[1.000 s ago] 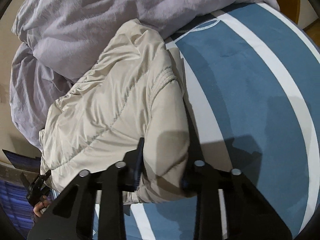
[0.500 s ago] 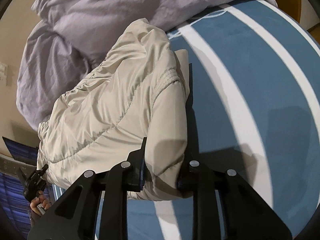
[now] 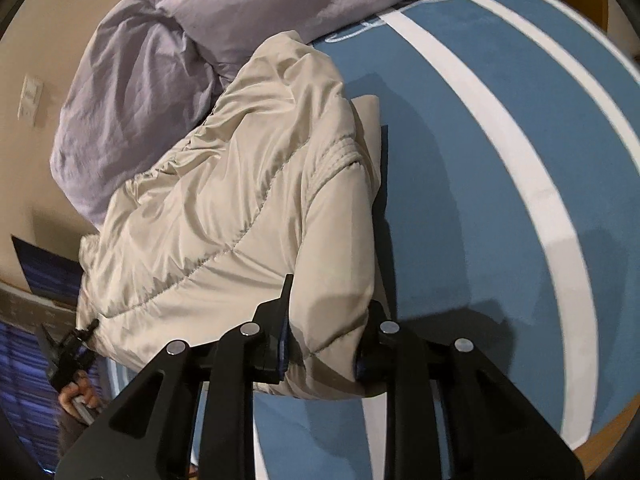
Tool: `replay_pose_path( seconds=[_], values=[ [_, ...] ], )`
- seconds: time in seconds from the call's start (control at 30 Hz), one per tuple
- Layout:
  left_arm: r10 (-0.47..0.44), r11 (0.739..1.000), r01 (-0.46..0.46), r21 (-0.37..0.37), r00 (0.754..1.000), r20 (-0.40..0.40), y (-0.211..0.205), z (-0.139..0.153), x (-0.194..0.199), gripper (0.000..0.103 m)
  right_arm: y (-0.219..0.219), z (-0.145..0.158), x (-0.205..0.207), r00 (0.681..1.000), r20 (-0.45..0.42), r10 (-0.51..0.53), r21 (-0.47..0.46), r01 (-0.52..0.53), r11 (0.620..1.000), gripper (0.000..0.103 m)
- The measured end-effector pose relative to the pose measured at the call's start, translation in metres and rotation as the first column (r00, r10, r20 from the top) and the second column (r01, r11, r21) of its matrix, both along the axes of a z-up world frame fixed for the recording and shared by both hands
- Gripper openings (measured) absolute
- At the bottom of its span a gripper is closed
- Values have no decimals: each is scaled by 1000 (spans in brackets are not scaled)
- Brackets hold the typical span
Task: Fold large clothes
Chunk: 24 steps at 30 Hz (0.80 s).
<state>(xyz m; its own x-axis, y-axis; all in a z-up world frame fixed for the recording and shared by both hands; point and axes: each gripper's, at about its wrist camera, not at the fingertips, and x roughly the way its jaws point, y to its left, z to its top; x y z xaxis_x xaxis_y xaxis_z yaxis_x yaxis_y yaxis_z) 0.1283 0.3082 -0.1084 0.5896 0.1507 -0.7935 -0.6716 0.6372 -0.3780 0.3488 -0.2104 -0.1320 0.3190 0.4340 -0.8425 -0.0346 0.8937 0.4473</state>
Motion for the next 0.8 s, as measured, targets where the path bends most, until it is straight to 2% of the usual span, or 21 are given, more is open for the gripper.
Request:
replay_pose_path(
  seconds=[0.17, 0.33, 0.47, 0.53, 0.63, 0.8],
  values=[
    [44, 999, -43, 22, 998, -38, -2, -1, 3, 48, 13, 13, 2, 999, 43, 20, -154, -13, 988, 40],
    [91, 996, -90, 12, 993, -76, -1, -8, 3, 73, 20, 35, 4, 989, 145, 12, -293, 32, 955, 53],
    [102, 995, -103, 1, 991, -83, 1, -11, 7, 74, 39, 51, 5, 976, 209, 63, -332, 10, 943, 56],
    [101, 995, -101, 6, 991, -91, 0, -11, 10, 75, 60, 56, 3, 965, 223, 137, -336, -56, 940, 59],
    [102, 995, -102, 6, 990, -98, 0, -11, 15, 75, 94, 57, -9, 945, 218, 245, -338, -162, 927, 59],
    [109, 994, -110, -8, 989, -101, 1, -14, 19, 77, 136, 42, -24, 919, 172, 355, -326, -287, 901, 59]
  ],
)
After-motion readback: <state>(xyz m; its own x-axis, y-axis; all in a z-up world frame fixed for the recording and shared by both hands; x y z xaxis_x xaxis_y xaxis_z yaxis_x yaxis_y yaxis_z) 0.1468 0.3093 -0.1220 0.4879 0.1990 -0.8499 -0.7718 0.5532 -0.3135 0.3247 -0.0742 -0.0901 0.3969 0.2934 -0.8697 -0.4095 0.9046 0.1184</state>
